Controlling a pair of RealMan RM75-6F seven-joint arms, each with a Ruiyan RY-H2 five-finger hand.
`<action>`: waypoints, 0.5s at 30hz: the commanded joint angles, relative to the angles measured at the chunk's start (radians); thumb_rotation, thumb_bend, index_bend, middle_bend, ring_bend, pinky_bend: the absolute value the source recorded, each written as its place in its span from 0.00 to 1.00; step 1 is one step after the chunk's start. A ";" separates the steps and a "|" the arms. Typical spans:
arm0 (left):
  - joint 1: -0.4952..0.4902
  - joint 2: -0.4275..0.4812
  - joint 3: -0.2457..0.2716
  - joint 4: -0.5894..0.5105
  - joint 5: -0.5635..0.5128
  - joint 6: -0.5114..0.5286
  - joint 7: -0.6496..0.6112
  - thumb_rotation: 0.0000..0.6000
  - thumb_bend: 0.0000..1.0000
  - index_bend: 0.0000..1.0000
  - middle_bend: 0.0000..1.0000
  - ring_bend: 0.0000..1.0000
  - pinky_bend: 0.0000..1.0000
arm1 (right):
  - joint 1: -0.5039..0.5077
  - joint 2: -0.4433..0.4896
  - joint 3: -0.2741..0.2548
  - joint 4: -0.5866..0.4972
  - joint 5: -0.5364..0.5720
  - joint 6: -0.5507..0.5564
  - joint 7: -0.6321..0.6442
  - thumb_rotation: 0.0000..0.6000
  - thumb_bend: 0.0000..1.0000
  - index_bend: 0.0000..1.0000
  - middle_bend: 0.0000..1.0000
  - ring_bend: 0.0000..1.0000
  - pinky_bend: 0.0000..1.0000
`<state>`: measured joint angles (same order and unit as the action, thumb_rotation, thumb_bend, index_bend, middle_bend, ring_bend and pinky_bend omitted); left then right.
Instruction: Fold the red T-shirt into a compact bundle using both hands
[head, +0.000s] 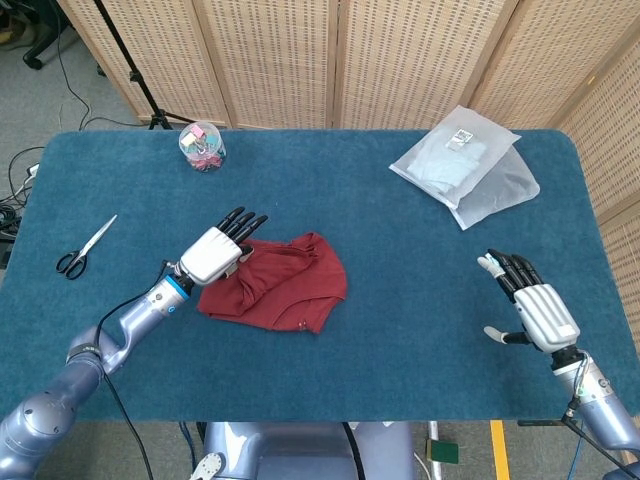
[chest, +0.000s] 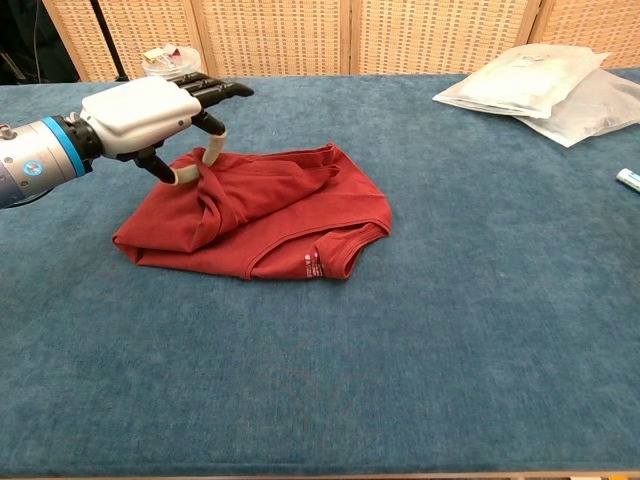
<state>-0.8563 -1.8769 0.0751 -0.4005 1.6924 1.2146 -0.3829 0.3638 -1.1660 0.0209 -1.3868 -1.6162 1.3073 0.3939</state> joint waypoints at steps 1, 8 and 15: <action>0.000 -0.003 0.000 0.005 0.001 0.004 -0.001 1.00 0.44 0.67 0.00 0.00 0.00 | 0.000 0.000 0.000 0.000 0.000 0.001 0.000 1.00 0.00 0.00 0.00 0.00 0.01; -0.002 -0.004 0.004 0.014 0.011 0.044 0.015 1.00 0.50 0.70 0.00 0.00 0.00 | -0.001 0.001 0.000 -0.002 -0.002 0.002 0.001 1.00 0.00 0.00 0.00 0.00 0.01; -0.009 -0.002 0.012 0.021 0.041 0.148 0.062 1.00 0.51 0.70 0.00 0.00 0.00 | -0.001 0.002 -0.001 -0.004 -0.002 0.002 0.000 1.00 0.00 0.00 0.00 0.00 0.01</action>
<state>-0.8625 -1.8793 0.0829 -0.3821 1.7223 1.3397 -0.3350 0.3630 -1.1637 0.0200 -1.3906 -1.6182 1.3093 0.3940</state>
